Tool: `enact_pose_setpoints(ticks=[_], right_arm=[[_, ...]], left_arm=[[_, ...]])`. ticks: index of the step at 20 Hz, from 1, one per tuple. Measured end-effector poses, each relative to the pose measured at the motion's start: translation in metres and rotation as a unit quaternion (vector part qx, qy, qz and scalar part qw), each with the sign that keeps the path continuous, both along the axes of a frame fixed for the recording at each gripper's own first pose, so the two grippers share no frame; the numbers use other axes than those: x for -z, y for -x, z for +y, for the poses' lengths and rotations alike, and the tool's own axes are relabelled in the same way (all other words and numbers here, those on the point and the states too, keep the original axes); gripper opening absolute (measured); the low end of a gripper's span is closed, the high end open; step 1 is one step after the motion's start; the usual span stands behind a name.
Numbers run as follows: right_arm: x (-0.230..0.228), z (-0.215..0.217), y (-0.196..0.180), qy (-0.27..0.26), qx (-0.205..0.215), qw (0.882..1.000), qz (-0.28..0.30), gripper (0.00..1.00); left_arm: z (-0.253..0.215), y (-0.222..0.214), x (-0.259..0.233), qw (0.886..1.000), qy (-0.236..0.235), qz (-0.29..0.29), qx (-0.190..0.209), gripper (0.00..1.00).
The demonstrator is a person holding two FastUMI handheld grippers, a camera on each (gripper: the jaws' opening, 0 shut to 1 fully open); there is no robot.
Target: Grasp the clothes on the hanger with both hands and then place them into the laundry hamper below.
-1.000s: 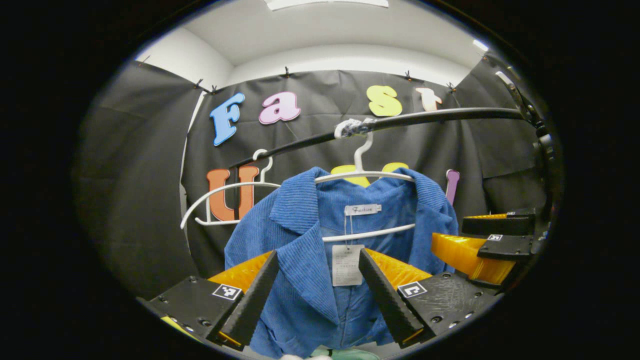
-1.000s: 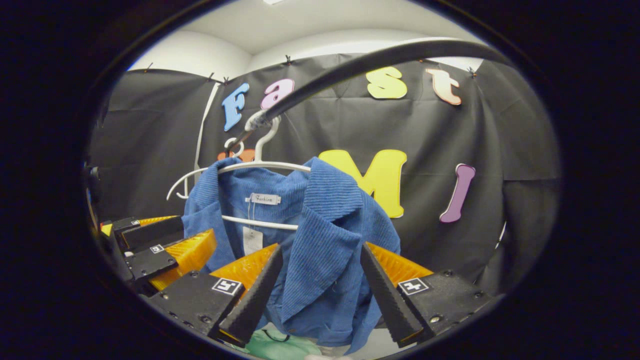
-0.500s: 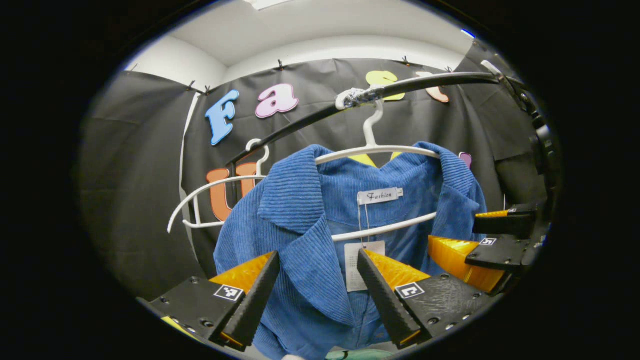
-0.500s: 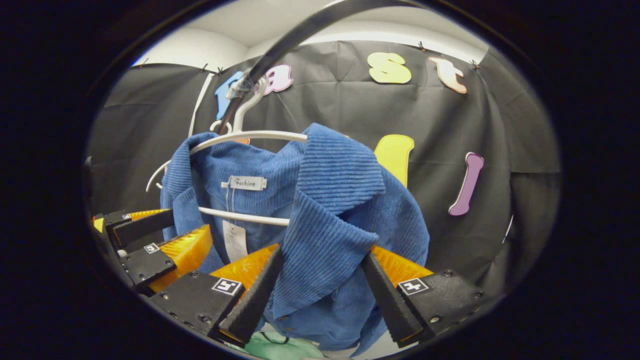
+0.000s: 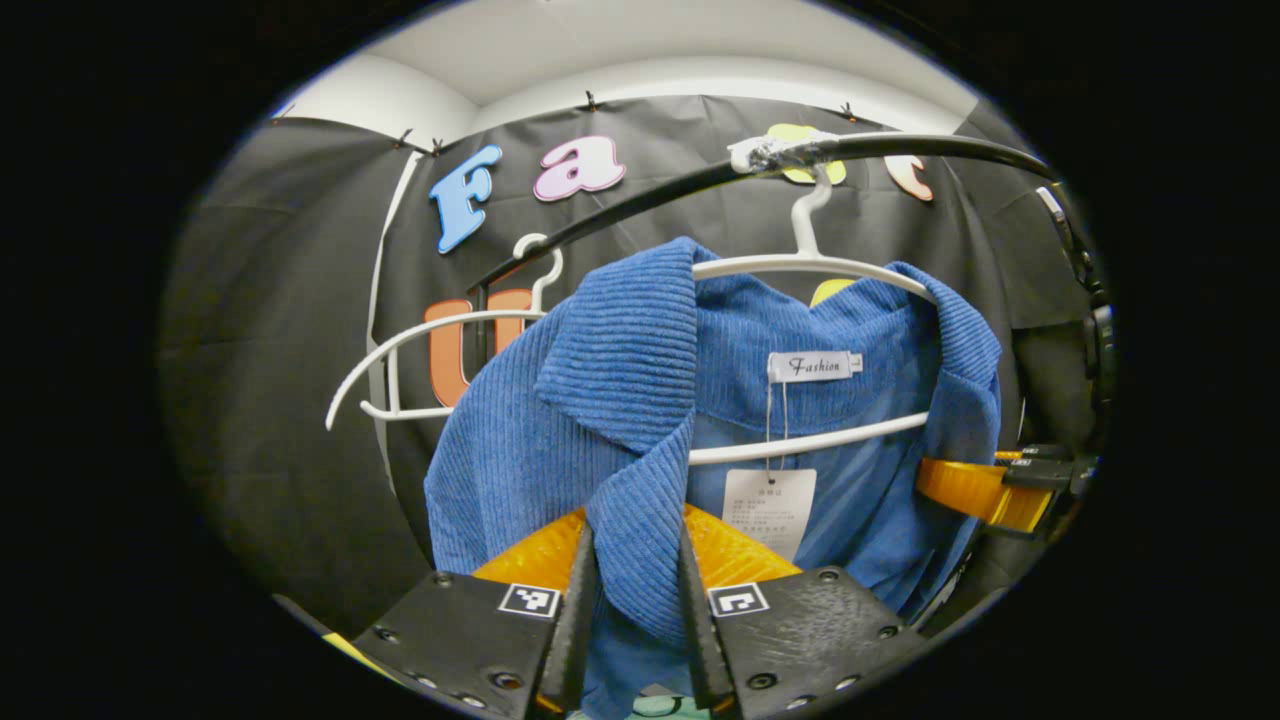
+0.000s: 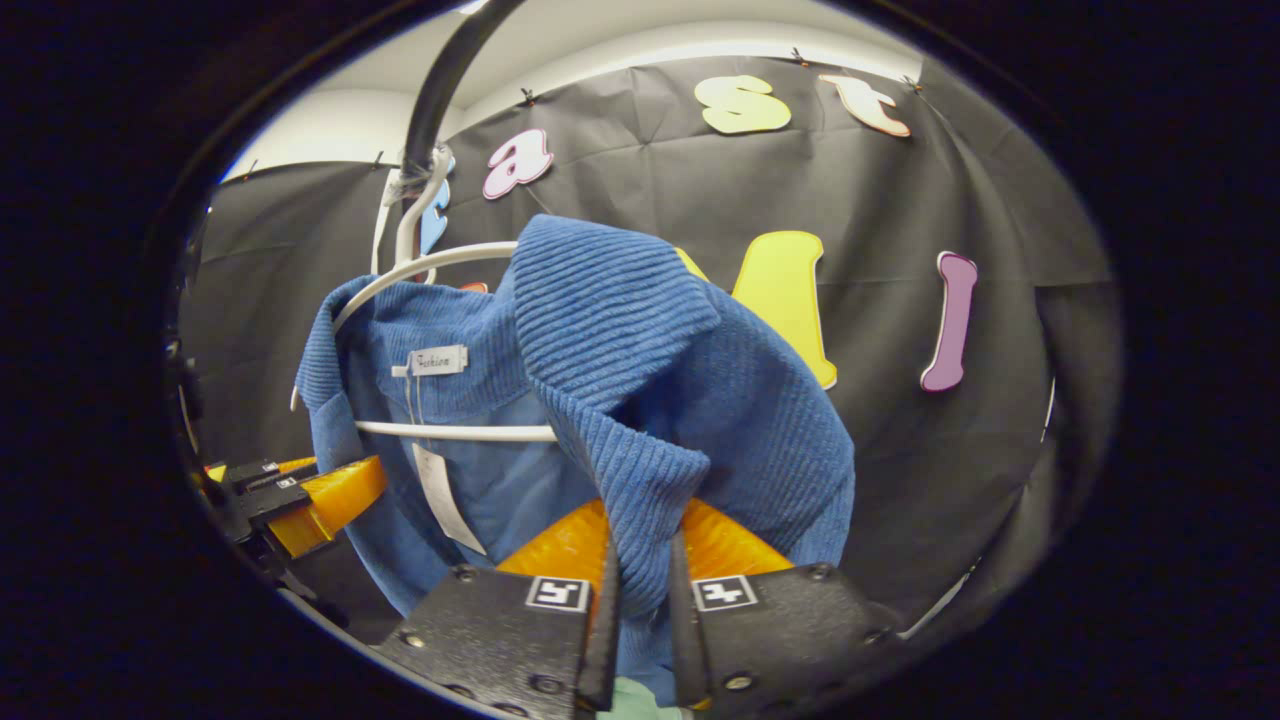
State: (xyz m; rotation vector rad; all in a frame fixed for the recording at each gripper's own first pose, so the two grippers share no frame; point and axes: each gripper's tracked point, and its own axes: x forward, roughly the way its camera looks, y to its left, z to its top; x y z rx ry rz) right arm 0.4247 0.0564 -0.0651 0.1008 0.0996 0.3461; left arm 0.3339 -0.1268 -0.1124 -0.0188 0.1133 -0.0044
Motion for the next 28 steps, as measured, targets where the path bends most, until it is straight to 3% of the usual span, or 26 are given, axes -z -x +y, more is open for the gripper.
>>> enact_pose_setpoints(ticks=[1, 2, 3, 5, 6, 7, 8, 9, 13, 15, 16, 18, 19, 20, 22, 28], right_arm=[[0.001, 0.002, 0.000, -0.008, -0.018, 1.000, 0.002, 0.15], [0.000, 0.002, 0.000, -0.013, -0.033, 0.999, 0.004, 0.12], [0.000, -0.001, 0.001, -0.019, -0.047, 0.999, 0.005, 0.09], [-0.002, 0.001, 0.002, -0.034, -0.078, 0.996, 0.011, 0.06], [-0.002, 0.001, 0.004, -0.044, -0.095, 0.994, 0.016, 0.06], [-0.003, -0.001, 0.004, -0.052, -0.107, 0.993, 0.020, 0.06], [-0.005, -0.004, 0.005, -0.060, -0.117, 0.991, 0.021, 0.05], [-0.008, -0.004, 0.007, -0.064, -0.128, 0.989, 0.021, 0.05], [-0.027, -0.007, 0.021, -0.072, -0.165, 0.984, 0.004, 0.05], [-0.041, -0.013, 0.024, -0.094, -0.176, 0.980, -0.001, 0.04], [-0.048, -0.018, 0.023, -0.106, -0.174, 0.979, -0.005, 0.05], [-0.062, -0.026, 0.025, -0.131, -0.178, 0.975, -0.011, 0.04], [-0.066, -0.032, 0.023, -0.139, -0.176, 0.975, -0.010, 0.05], [-0.071, -0.037, 0.022, -0.147, -0.174, 0.974, -0.012, 0.05], [-0.078, -0.050, 0.017, -0.156, -0.160, 0.975, -0.015, 0.05], [-0.102, -0.080, 0.007, -0.165, -0.127, 0.977, -0.038, 0.05]], left_arm=[[0.009, -0.001, 0.002, 1.000, -0.009, 0.002, -0.010, 0.19], [0.013, -0.002, 0.002, 1.000, -0.014, 0.003, -0.017, 0.12], [0.011, -0.003, 0.002, 1.000, -0.012, 0.004, -0.016, 0.16], [0.015, -0.002, 0.002, 1.000, -0.009, 0.004, -0.019, 0.02], [0.017, 0.000, 0.001, 1.000, -0.010, 0.004, -0.023, 0.05], [0.019, 0.000, 0.001, 1.000, -0.012, 0.004, -0.021, 0.00], [0.024, 0.002, -0.001, 0.999, -0.016, 0.004, -0.028, 0.05], [0.031, 0.002, -0.002, 0.999, -0.017, 0.004, -0.036, 0.00], [0.055, 0.004, -0.026, 0.998, -0.015, -0.014, -0.066, 0.00], [0.068, 0.003, -0.043, 0.996, -0.012, -0.029, -0.080, 0.05], [0.074, 0.003, -0.052, 0.996, -0.008, -0.034, -0.087, 0.00], [0.089, 0.004, -0.064, 0.994, -0.003, -0.044, -0.099, 0.00], [0.097, 0.003, -0.070, 0.993, -0.002, -0.046, -0.106, 0.05], [0.104, 0.001, -0.073, 0.993, 0.000, -0.047, -0.111, 0.00], [0.116, -0.002, -0.078, 0.992, 0.004, -0.047, -0.117, 0.00], [0.129, -0.007, -0.083, 0.993, 0.000, -0.038, -0.112, 0.00]])
